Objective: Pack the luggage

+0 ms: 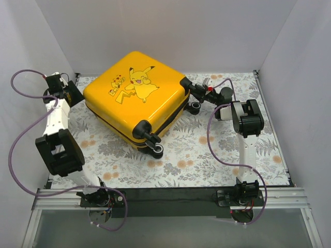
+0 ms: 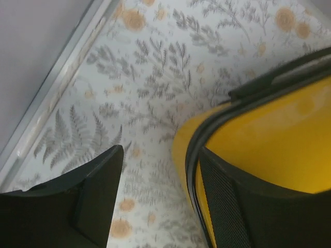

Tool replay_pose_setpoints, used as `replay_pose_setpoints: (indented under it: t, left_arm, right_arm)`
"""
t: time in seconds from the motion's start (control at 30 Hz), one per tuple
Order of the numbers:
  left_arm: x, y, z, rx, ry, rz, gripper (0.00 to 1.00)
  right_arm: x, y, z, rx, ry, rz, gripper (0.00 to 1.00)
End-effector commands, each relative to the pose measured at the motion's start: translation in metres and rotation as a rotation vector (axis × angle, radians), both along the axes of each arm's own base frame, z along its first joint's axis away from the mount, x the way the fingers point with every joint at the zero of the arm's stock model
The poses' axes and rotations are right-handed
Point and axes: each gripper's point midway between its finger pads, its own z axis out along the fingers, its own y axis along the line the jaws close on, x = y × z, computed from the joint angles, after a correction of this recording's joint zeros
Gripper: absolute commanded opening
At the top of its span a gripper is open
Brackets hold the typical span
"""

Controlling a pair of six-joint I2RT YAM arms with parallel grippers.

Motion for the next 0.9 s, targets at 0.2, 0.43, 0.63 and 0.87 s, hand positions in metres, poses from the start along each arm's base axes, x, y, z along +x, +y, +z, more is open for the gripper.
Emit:
replay_pose_setpoints:
  t: [0.2, 0.43, 0.63, 0.87]
  left_arm:
    - [0.139, -0.084, -0.028, -0.237, -0.032, -0.519, 0.58]
    - [0.173, -0.158, -0.037, -0.192, -0.073, -0.843, 0.59]
    - [0.153, -0.243, -0.050, -0.262, -0.095, -1.087, 0.59]
    - [0.155, -0.303, -0.033, -0.332, -0.145, -1.111, 0.58]
  right_arm:
    - [-0.088, 0.046, 0.071, 0.019, -0.358, 0.221, 0.01]
    - [-0.142, 0.039, 0.075, 0.006, -0.293, 0.264, 0.01]
    - [-0.180, 0.031, 0.063, -0.007, -0.216, 0.289, 0.01]
    - [-0.227, 0.013, 0.060, -0.022, -0.164, 0.294, 0.01]
